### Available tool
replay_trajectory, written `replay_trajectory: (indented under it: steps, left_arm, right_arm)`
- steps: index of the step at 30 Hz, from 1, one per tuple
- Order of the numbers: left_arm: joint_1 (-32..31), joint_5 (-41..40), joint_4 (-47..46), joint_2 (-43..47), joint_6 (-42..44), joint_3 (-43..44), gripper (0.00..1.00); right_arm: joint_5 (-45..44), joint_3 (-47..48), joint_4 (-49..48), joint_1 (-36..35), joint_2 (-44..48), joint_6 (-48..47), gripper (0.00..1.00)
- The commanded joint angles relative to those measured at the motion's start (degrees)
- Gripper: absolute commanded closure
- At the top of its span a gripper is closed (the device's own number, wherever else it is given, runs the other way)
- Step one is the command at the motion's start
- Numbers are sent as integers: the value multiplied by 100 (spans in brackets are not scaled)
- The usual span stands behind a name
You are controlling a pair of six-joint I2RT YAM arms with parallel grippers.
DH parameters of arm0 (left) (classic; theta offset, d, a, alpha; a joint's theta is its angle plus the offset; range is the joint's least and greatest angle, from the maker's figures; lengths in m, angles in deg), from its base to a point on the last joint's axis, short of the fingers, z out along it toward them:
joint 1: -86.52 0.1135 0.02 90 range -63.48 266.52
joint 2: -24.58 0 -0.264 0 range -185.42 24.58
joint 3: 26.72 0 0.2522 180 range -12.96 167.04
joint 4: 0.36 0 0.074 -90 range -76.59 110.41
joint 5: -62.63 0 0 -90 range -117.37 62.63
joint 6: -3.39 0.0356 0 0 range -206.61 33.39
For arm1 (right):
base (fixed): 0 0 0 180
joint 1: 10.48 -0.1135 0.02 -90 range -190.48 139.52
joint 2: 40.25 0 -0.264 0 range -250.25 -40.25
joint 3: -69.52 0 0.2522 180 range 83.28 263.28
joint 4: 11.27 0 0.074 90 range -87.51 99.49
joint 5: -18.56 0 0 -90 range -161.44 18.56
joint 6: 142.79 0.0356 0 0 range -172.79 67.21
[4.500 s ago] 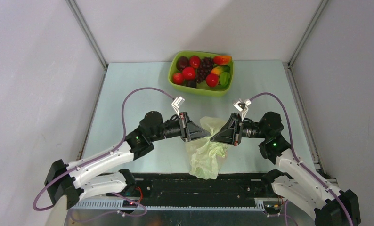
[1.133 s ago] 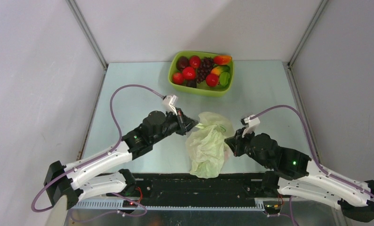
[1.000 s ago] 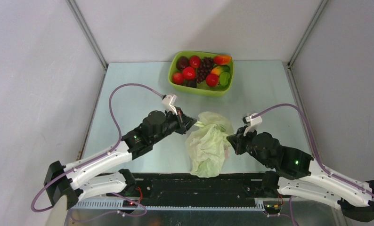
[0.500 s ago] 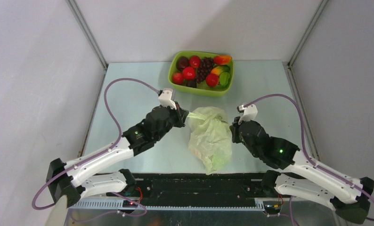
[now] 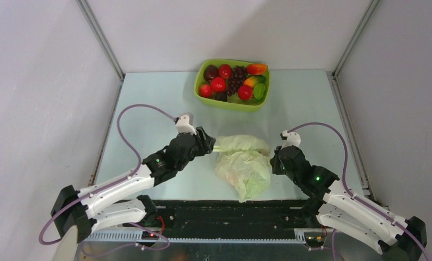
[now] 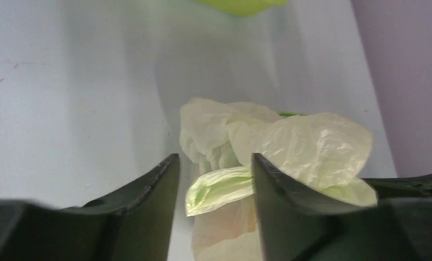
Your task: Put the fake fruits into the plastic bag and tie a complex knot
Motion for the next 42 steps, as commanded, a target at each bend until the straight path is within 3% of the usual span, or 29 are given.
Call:
replay_trajectory:
  steps: [1, 5, 10, 19, 27, 29, 33, 37, 42]
  left_arm:
    - [52, 110, -449, 446, -1105, -324, 27]
    - [57, 132, -825, 510, -1787, -759, 15]
    - [54, 198, -981, 287, -2397, -1096, 13]
    - [55, 341, -1885, -163, -2799, -1365, 21]
    - [47, 350, -2150, -626, -2917, -1247, 27]
    - [53, 321, -2208, -725, -2919, -1207, 33]
    - [46, 158, -2270, -782, -2893, -1188, 69]
    - [56, -204, -1934, -632, -2506, -1000, 96]
    - [54, -631, -1687, -228, -1697, -607, 100]
  right_arm:
    - [81, 153, -255, 33, 102, -129, 100]
    - [150, 163, -287, 21, 79, -125, 100]
    - [167, 163, -333, 21, 89, -125, 100]
    - [209, 162, -364, 12, 64, -137, 100]
    - [196, 157, -351, 8, 59, -158, 100]
    - [133, 160, -342, -11, 54, -171, 100]
    - [-177, 162, -355, -75, 82, -298, 100]
    - [-823, 308, -363, -101, 183, -569, 100]
    - [-1809, 877, -446, -96, -65, -1268, 100]
